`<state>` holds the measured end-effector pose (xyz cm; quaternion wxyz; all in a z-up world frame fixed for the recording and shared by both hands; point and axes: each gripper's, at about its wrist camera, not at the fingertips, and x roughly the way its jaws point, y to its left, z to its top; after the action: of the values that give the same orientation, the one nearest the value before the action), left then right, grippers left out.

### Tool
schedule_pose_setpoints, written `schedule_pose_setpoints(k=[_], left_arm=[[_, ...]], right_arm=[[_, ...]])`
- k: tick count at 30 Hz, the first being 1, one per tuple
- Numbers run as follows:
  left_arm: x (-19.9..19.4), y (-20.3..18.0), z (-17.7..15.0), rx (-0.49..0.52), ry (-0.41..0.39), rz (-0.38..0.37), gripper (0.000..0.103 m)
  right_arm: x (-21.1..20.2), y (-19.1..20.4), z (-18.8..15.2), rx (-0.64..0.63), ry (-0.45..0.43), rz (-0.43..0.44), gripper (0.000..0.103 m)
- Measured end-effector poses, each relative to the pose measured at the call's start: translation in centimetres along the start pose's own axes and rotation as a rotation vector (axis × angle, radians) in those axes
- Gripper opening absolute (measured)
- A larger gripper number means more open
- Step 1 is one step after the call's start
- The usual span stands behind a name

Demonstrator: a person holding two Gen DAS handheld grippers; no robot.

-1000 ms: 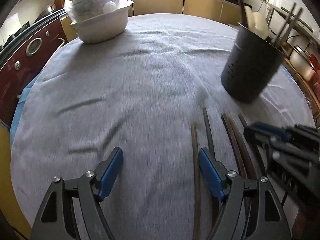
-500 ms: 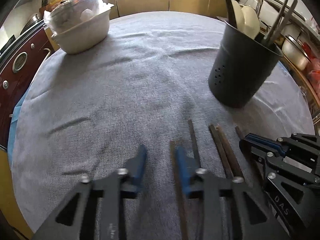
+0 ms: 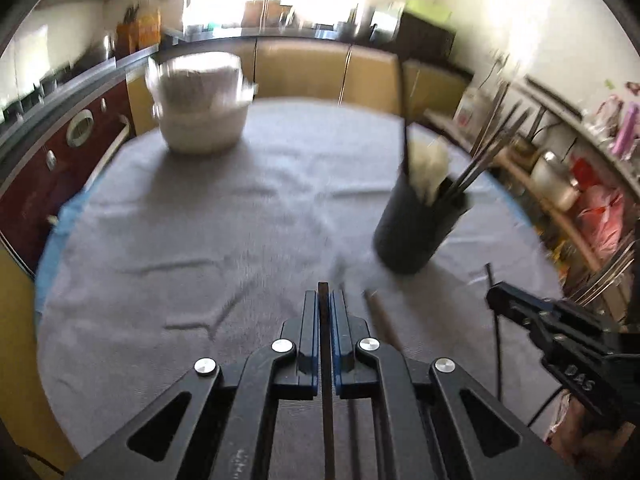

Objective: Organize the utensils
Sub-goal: 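Lift both held chopsticks upright and carry them over the black cup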

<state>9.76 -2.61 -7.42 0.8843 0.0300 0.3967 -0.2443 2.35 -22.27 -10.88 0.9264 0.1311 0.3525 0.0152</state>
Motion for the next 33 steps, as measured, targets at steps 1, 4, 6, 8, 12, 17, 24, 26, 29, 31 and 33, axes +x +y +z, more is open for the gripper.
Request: schedule_pose_setpoints(k=[1,4,6,8,12,17,24,26,29,31,33], left_arm=[[-1.1,-0.4,0.0,0.009,-0.032,-0.004,0.005],[-3.4,-1.1,0.3,0.031,-0.106,-0.015,0.005],[-4.5,-1.5,0.3,0.034,-0.145,-0.023,0.005],[-5.4,-1.3,0.6,0.031,-0.18,-0.038,0.005],[-7.1,-1.4,0.6,0.025,-0.229,-0.053,0.005],[-8.2,-1.4,0.9,0.01,-0.268,-0.061,0.005],[-10.0,-2.1,1.9,0.017,-0.33,-0.069,0.005],[-10.4,-2.3,2.1,0.021,-0.345,-0.07,0.005],[-10.9,-2.8,2.7,0.031,-0.369,-0.072,0.005],[-11.2,-3.2,3.3,0.044,-0.381,-0.077,0.005],[-11.4,-3.6,4.1,0.062,-0.399,-0.078,0.005]], right_arm=[[-0.7,0.2,0.0,0.0,-0.022,0.009,0.006],[-2.1,1.0,0.0,-0.008,-0.08,0.035,0.006],[-3.3,1.5,-0.1,-0.018,-0.119,0.04,0.006],[-4.3,2.0,-0.2,-0.03,-0.153,0.036,0.006],[-6.3,2.4,-0.2,-0.033,-0.208,0.039,0.006],[-7.9,2.4,-0.1,-0.034,-0.274,0.04,0.006],[-9.6,2.2,0.9,-0.003,-0.342,0.053,0.006],[-10.0,2.2,1.3,0.004,-0.359,0.056,0.006],[-10.3,2.3,1.8,0.006,-0.381,0.059,0.006],[-10.6,2.4,2.3,0.005,-0.398,0.053,0.006],[-10.8,2.5,2.9,0.008,-0.418,0.051,0.006]])
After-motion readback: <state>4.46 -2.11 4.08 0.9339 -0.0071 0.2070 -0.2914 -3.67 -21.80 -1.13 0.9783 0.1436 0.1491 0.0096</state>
